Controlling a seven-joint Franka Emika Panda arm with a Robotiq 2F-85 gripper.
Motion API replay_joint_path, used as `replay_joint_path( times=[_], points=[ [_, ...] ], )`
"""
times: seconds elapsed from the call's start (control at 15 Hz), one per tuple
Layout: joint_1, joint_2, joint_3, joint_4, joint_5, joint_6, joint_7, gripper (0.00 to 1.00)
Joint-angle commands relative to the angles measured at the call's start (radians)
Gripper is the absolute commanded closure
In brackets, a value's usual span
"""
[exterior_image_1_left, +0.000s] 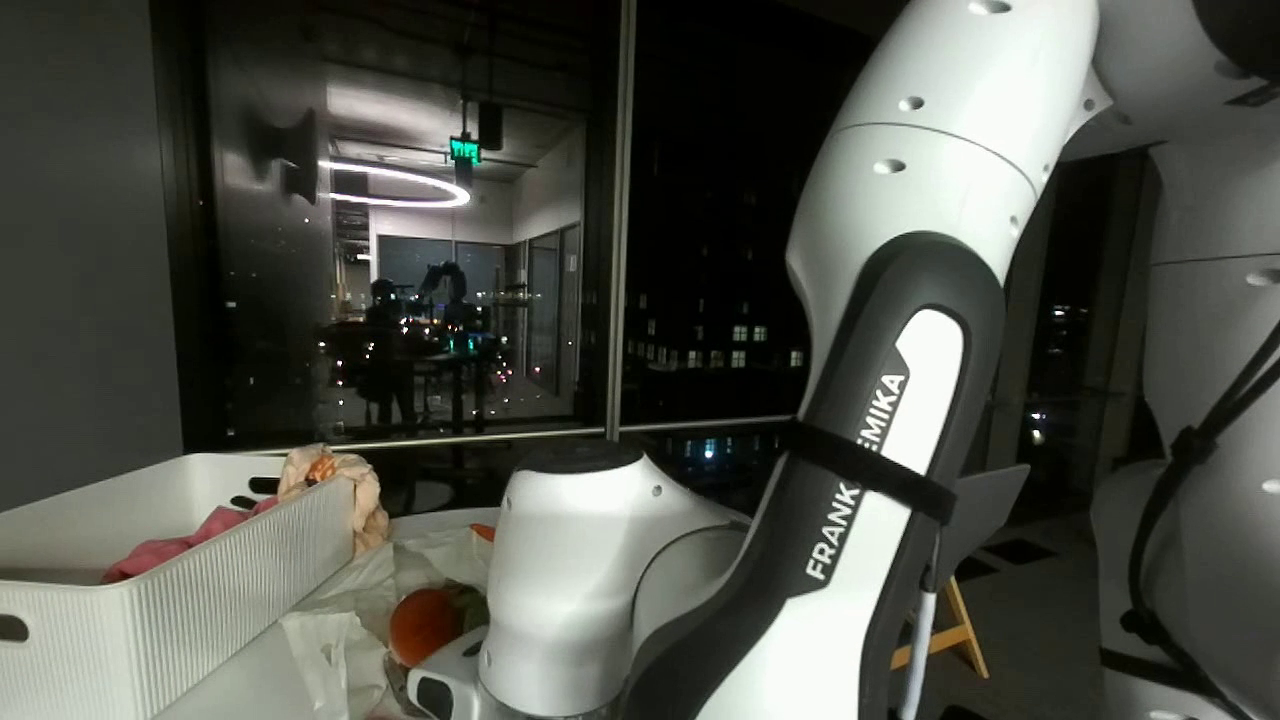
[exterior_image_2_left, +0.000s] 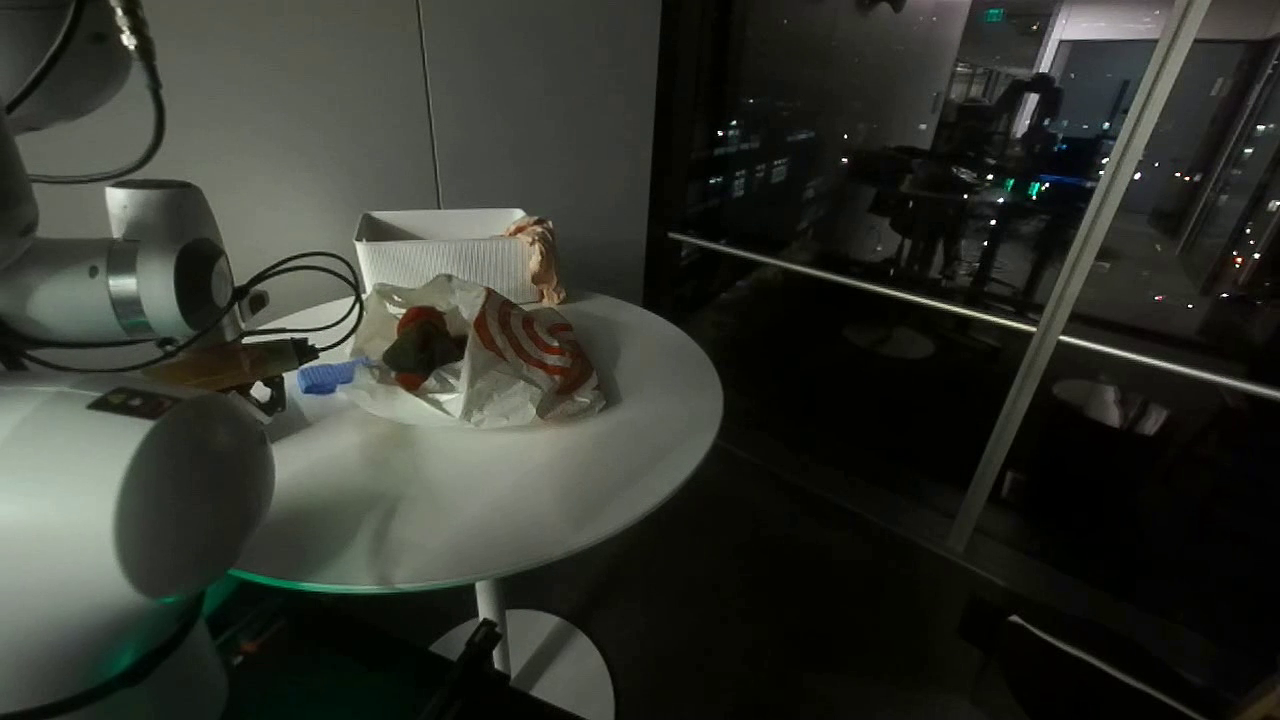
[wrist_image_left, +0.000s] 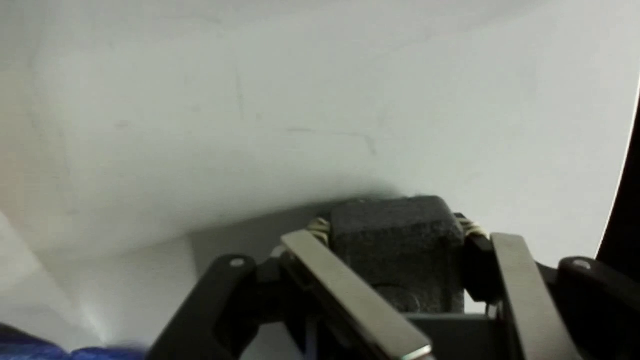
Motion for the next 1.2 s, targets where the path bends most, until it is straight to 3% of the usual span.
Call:
replay_joint_path(
  times=[0.0,0.2,0.47,0.6,0.8,0.93,1.13],
  points=[
    [-0.02,-0.078,-0.006,-0.065,-0.009,0.159,0.081,0.66],
    [-0.036,-0.123,-0.069,-0.098,-0.083,0.25,0.176,0.66],
    [-0.117,-0.133,-0.133,-0.086,-0.184,0.294,0.247,0.66],
    [-0.196,-0.156,-0.144,-0.066,-0.354,0.234,0.271,0.66],
    [-0.298,-0.169,-0.091,0.014,-0.613,0.103,0.349,0.66],
    [-0.278,-0.088,-0.065,0.065,-0.719,0.11,0.426,0.66],
    [-0.245,0.01,-0.036,0.115,-0.767,0.13,0.418,0.66]
  ],
)
